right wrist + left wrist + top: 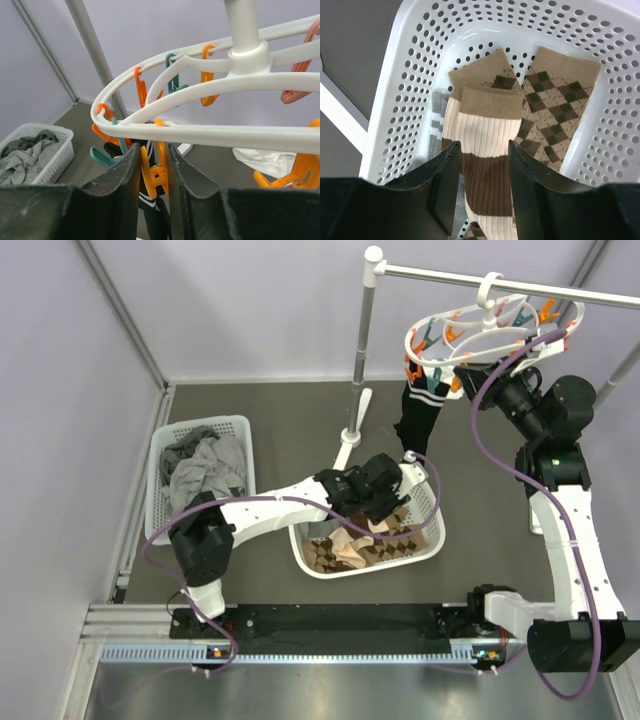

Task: Clip the socks to the hanger
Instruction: Pick up the sock from the bin.

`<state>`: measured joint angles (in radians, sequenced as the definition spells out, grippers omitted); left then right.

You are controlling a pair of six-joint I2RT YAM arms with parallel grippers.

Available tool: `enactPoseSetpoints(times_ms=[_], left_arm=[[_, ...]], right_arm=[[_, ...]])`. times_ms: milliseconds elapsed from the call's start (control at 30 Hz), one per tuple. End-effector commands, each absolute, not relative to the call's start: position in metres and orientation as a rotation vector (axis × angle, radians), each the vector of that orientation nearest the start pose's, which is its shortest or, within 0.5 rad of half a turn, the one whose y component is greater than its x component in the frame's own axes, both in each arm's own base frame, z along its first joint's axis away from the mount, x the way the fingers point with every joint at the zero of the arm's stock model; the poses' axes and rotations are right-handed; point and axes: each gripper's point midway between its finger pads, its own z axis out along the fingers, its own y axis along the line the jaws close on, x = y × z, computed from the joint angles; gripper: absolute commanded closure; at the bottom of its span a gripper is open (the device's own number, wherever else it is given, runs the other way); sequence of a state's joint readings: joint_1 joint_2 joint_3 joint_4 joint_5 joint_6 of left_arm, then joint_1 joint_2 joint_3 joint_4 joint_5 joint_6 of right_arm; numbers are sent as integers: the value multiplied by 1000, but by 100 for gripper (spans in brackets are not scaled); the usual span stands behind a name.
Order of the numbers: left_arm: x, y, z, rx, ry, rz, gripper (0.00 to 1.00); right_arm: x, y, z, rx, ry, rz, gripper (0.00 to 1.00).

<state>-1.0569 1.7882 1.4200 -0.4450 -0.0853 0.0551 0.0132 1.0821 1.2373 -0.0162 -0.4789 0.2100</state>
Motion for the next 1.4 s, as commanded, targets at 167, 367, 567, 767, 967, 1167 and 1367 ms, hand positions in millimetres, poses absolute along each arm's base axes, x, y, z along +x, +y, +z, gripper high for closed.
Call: enactPoseSetpoints(times_ms=[167, 367, 567, 767, 967, 1167, 1367], left_arm=[[263, -412, 97, 1271, 2096, -255, 60], [267, -417, 67, 1298, 2144, -217, 73], [263, -418, 76, 1282, 2139, -250, 100], [258, -417, 115, 1222, 2082, -331, 100], [256, -406, 177, 1081, 1957, -432, 100], [259, -396, 234, 952, 1815, -543, 100], [259, -396, 307, 782, 1582, -691, 100]], right_arm=[[347, 104, 420, -288, 1505, 568, 95], [346, 104, 420, -289, 1506, 567, 95], [346, 104, 419, -289, 1511, 565, 95], [345, 104, 421, -291, 1507, 565, 95], [343, 104, 425, -296, 1500, 565, 96], [343, 104, 426, -294, 1498, 571, 96], [341, 105, 433, -285, 1486, 581, 96]])
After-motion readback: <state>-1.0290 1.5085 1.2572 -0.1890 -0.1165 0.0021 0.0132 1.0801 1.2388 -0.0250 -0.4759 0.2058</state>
